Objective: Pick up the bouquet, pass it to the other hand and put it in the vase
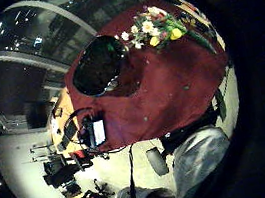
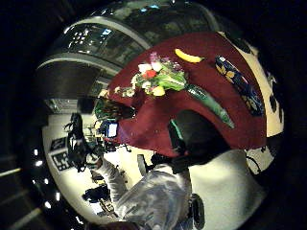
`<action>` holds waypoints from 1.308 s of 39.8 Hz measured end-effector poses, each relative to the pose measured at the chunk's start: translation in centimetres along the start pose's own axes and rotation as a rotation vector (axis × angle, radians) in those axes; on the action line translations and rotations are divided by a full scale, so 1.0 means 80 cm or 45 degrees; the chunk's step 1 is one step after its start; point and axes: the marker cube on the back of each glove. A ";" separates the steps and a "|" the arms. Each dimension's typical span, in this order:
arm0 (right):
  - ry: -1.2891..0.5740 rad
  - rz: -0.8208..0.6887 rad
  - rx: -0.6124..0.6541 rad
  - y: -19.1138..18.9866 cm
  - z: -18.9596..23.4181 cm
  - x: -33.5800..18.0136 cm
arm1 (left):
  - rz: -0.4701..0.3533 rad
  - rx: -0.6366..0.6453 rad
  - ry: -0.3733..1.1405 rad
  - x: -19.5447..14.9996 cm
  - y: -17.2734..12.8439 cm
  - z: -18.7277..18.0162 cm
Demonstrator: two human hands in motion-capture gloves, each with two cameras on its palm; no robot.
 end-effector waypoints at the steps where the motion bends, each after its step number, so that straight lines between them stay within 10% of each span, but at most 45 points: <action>1: 0.000 0.011 -0.016 -0.005 0.007 0.002 | 0.005 -0.003 0.006 0.001 0.001 0.000; 39: -0.195 0.300 -0.368 -0.080 0.268 0.064 | 0.020 -0.011 0.104 -0.003 0.006 0.007; 52: -0.087 0.231 -0.201 -0.038 0.242 0.029 | -0.003 -0.028 0.102 -0.008 0.008 0.008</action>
